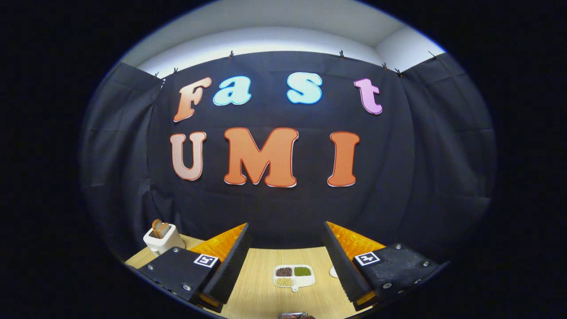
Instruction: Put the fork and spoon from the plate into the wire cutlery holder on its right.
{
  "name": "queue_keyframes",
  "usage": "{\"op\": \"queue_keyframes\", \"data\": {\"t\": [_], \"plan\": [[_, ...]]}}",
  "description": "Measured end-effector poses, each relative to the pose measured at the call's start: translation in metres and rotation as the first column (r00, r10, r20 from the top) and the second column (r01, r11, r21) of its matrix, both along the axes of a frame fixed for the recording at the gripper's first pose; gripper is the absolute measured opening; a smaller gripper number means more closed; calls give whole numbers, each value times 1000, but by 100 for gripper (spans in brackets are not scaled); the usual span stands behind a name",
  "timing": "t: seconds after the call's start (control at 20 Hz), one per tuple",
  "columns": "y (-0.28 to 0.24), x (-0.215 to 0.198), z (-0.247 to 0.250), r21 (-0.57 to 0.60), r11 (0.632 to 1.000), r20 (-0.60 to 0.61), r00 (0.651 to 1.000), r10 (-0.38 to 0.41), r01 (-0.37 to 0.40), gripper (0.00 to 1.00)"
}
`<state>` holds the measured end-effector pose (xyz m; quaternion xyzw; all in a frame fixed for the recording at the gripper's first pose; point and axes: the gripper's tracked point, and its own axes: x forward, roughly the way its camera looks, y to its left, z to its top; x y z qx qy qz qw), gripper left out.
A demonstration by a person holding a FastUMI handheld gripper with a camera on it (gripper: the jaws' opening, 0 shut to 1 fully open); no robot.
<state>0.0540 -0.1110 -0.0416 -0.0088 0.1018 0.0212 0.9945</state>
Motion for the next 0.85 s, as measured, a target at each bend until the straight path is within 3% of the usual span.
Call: {"op": "queue_keyframes", "data": {"t": [0.45, 0.85], "plan": [[14, 6, 70, 33, 999, 169, 986, 8, -14, 96], [17, -2, 82, 28, 1000, 206, 979, 7, -13, 96]]}}
